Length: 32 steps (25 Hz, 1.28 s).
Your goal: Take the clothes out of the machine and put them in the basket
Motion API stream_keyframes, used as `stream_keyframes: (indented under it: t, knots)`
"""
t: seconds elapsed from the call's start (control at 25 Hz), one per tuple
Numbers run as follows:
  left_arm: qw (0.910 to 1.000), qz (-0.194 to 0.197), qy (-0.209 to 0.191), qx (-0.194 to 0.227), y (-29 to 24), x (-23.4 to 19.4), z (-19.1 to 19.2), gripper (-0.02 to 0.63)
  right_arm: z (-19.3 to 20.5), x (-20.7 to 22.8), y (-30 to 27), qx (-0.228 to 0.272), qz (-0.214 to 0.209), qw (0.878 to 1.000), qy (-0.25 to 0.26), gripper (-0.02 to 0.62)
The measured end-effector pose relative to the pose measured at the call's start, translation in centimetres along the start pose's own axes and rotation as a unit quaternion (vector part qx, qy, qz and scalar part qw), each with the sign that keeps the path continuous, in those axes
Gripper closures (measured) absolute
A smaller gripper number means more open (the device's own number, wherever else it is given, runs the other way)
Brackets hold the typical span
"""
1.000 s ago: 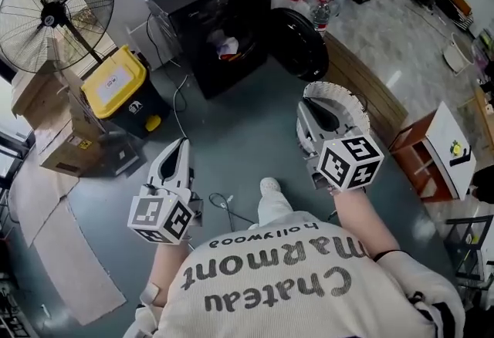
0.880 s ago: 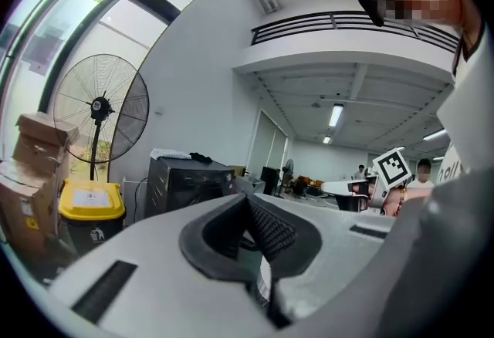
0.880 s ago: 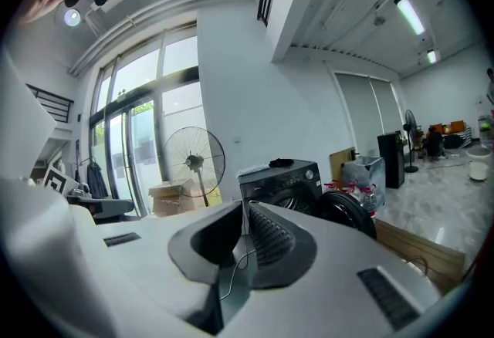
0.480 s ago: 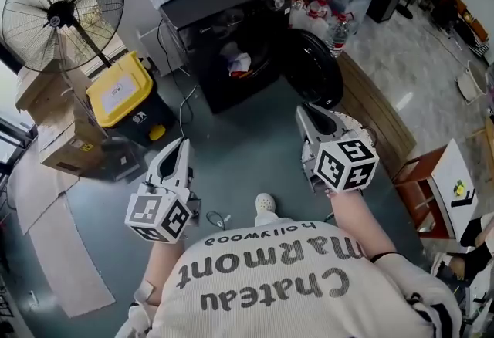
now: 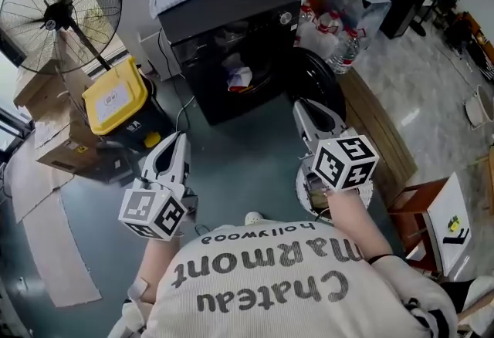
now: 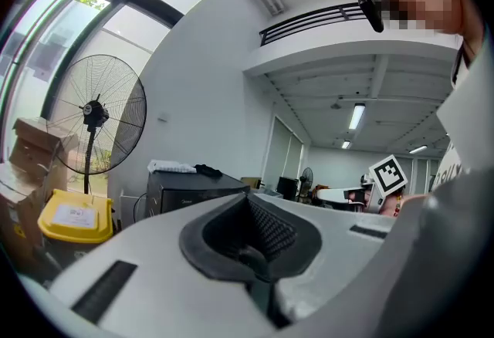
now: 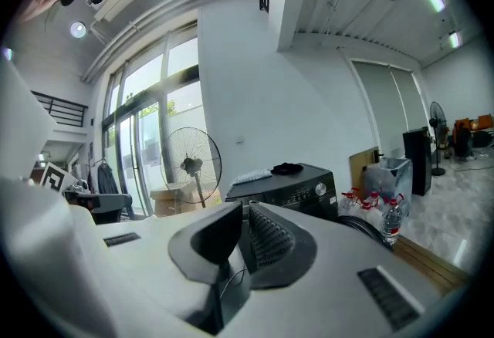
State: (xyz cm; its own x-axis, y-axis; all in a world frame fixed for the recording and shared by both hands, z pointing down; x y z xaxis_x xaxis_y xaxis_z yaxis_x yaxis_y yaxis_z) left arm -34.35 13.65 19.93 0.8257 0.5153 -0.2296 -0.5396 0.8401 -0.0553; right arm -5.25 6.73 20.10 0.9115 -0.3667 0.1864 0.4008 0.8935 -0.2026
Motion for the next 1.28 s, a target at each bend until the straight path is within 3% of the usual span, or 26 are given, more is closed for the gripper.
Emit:
stream_keyframes:
  t: [0.64,0.88,1.28]
  knots:
    - [0.9982,0.010,0.034,-0.049,-8.1,-3.5,4.3,0.598,6.9,4.6,-6.6,-0.093,0.018,0.994,-0.055,0.546]
    - [0.9977,0.023,0.041,-0.049,-12.7,-7.8,3.8,0.598,5.7,5.1,-11.4,-0.092,0.020,0.994,-0.051,0.546]
    - [0.9967,0.056,0.036,-0.046,-22.3,-16.7,-0.1,0.598,0.8,6.3,-23.0,-0.053,0.021,0.995,-0.080,0.546]
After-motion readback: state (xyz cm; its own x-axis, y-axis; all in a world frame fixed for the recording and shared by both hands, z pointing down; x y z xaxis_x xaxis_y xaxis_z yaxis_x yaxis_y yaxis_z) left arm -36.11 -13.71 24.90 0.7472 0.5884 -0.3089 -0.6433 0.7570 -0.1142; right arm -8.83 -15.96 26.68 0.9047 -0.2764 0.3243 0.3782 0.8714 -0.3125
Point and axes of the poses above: the fingertips, and each gripper's own axes: y backward along the fingers, x to its right, z out of its underside, the point moved 6 cm from there along y, backward along the fingers, and after that the axes turned 8 degrees about z, right-handed, at the moved point
